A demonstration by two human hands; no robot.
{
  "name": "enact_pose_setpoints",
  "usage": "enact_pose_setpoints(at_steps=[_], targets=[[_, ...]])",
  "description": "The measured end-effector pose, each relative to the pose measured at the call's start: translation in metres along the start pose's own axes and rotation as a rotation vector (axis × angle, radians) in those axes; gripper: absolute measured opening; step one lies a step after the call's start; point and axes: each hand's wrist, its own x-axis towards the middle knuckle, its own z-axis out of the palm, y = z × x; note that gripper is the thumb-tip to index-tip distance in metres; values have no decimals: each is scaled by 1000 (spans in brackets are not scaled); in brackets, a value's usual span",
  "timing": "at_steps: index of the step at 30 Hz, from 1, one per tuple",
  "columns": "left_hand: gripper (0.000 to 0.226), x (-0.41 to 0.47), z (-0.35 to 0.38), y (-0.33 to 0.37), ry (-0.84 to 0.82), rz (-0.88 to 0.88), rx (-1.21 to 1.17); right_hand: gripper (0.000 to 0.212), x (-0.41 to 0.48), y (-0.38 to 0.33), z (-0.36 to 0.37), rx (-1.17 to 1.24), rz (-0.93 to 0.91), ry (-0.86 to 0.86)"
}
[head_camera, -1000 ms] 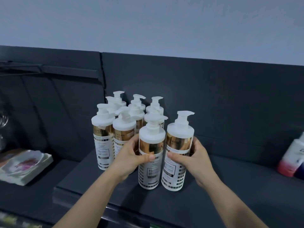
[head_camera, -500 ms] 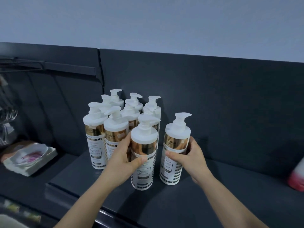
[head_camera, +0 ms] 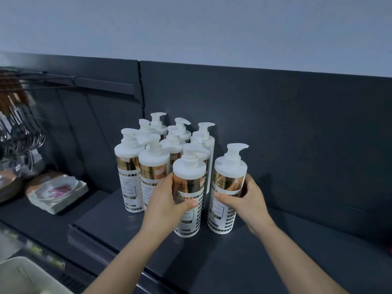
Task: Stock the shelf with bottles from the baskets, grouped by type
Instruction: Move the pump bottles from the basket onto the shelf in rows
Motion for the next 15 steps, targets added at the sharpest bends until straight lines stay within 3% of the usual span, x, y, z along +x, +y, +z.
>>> enact_pose_setpoints(at_steps=[15], targets=[[69, -52, -23, 5, 97, 79, 159, 60, -77, -39, 17, 3, -73, -118]])
